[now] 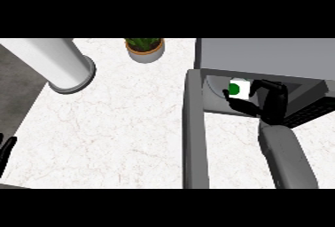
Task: Pick up the milk, place it into the microwave and close the microwave
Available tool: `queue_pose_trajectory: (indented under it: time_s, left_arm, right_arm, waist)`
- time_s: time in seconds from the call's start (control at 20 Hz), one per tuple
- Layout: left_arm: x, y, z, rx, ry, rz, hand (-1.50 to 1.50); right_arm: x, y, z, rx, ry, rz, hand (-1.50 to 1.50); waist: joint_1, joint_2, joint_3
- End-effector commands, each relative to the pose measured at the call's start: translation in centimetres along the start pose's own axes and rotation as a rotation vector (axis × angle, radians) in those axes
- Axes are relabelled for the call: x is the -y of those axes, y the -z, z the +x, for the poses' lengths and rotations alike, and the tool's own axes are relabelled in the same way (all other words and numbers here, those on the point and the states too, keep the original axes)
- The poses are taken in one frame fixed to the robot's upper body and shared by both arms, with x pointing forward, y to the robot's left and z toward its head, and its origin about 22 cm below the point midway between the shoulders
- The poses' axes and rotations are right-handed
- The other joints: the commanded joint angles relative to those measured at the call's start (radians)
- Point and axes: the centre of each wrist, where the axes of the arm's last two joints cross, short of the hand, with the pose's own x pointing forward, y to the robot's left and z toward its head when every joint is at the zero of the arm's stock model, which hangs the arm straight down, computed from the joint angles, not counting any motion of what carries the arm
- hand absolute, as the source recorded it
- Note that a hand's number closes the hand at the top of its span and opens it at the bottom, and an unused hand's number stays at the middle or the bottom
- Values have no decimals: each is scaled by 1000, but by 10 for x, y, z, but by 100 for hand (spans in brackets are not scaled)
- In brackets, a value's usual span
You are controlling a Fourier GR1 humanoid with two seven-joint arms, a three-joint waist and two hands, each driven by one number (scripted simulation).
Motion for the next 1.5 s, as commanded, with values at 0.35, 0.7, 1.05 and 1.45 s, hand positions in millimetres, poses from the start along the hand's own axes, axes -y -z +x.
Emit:
queue_pose_trajectory:
  time_s: [0.35,0.7,1.05,1.45]
  left_arm:
    - [7,13,-1,-10,28,-61,-150]
    - [13,25,-5,-2,24,-101,-150]
    - [20,32,-8,-9,35,-117,-150]
    - [33,36,-12,5,34,-91,-150]
  right_arm:
    - [3,23,-14,-88,-235,-13,-150]
    - [-32,28,-7,-266,-84,107,-150]
    - [-50,87,0,-415,-60,169,-150]
    - [-49,93,-7,-450,-90,198,-150]
  waist:
    - [86,69,-12]
    - [109,75,-9]
    - [73,63,-6]
    - [38,61,-4]
